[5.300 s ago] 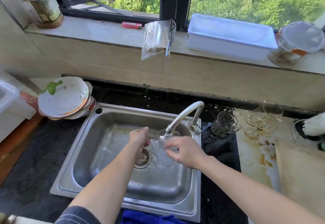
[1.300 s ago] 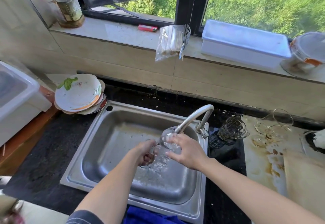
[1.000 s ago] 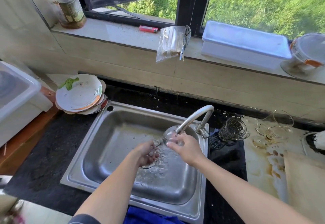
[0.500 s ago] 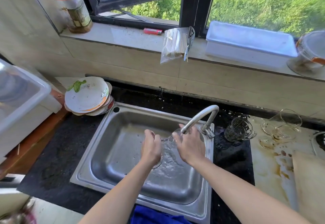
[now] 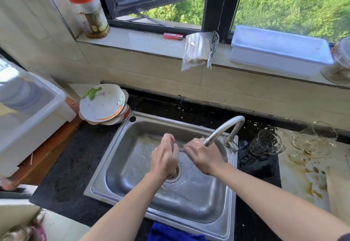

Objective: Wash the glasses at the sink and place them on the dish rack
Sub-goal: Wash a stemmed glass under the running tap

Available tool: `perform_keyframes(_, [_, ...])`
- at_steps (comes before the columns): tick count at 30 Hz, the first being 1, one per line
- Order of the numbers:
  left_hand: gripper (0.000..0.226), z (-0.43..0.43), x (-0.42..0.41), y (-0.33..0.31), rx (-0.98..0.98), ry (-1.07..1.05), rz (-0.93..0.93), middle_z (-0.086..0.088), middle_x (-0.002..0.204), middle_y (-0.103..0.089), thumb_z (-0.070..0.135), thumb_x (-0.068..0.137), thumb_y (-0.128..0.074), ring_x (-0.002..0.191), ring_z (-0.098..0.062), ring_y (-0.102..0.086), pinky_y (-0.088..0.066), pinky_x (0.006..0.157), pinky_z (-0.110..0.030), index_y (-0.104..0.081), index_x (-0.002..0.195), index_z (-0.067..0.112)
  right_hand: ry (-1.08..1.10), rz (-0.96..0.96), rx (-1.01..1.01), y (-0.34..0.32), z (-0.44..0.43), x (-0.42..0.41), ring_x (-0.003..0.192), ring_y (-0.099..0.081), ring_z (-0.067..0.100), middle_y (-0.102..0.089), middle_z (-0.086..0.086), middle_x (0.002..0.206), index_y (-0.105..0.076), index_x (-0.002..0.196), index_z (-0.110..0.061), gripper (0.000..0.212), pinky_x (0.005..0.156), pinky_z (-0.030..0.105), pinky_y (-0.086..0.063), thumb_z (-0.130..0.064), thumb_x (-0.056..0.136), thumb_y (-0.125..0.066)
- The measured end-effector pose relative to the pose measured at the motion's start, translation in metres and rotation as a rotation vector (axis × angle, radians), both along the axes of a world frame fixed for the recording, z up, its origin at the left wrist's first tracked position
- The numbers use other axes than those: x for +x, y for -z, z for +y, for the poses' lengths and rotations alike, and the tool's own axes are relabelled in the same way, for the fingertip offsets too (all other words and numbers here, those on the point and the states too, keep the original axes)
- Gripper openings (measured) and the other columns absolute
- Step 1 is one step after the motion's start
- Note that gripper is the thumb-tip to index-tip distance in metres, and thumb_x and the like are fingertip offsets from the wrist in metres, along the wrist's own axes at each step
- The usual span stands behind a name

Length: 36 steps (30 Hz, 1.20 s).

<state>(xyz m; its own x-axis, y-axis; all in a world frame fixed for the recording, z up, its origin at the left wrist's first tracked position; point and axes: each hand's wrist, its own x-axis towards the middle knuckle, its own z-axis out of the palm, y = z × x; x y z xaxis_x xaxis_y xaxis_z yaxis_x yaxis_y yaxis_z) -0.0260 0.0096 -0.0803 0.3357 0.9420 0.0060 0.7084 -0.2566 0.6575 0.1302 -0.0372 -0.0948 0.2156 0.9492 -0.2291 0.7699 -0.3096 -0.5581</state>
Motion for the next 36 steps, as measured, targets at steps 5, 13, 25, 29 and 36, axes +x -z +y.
perform_keyframes(5, [0.019,0.000,-0.006,0.001,0.091,0.017,-0.036,-0.007,0.085,-0.058,0.028,0.094,-0.040,0.074,-0.037,-0.055,-0.034,0.063,-0.037,-0.048,0.102,0.012,0.141,0.142,-0.243,-0.012,0.013,0.026,0.111,-0.059,0.025,-0.066,0.005,0.116,-0.069,0.113,-0.019,0.048,0.096,0.037,-0.043,-0.052,0.099,-0.037])
perform_keyframes(13, [0.012,-0.004,0.001,0.024,-0.217,-0.163,-0.243,-0.002,0.071,-0.051,0.027,0.089,-0.040,0.069,-0.022,-0.047,-0.034,0.065,-0.038,-0.044,0.089,0.015,0.191,0.608,-0.227,-0.008,0.013,0.029,0.060,-0.060,0.005,-0.063,-0.008,0.065,-0.065,0.082,-0.017,0.045,0.061,0.025,-0.049,-0.061,0.084,-0.061])
perform_keyframes(25, [0.010,0.003,0.011,0.042,-1.187,-0.466,-0.427,-0.007,0.059,-0.049,0.024,0.085,-0.039,0.038,-0.012,-0.025,-0.015,0.038,-0.009,-0.042,0.087,0.014,0.924,1.427,-0.233,-0.013,0.013,0.023,0.093,-0.065,0.037,-0.060,0.022,0.110,-0.066,0.100,-0.008,0.033,0.048,0.033,-0.058,-0.035,0.100,-0.047])
perform_keyframes(29, [0.009,0.001,0.016,0.041,-1.105,-0.432,-0.402,-0.007,0.061,-0.046,0.024,0.086,-0.039,0.040,-0.011,-0.023,-0.013,0.041,-0.013,-0.041,0.084,0.016,0.962,1.331,-0.084,-0.010,0.012,0.008,0.067,-0.064,0.028,-0.058,0.021,0.109,-0.062,0.112,-0.014,0.019,0.051,0.033,-0.058,-0.024,0.099,-0.054])
perform_keyframes(36, [0.020,-0.005,0.012,0.037,-1.332,-0.358,-0.451,-0.003,0.058,-0.040,0.034,0.083,-0.043,0.039,-0.011,-0.022,-0.012,0.035,-0.012,-0.038,0.080,0.015,0.698,0.677,0.052,-0.015,-0.003,0.003,0.077,-0.068,0.016,-0.066,0.000,0.109,-0.052,0.119,-0.022,0.046,0.052,0.018,-0.047,-0.035,0.083,-0.076])
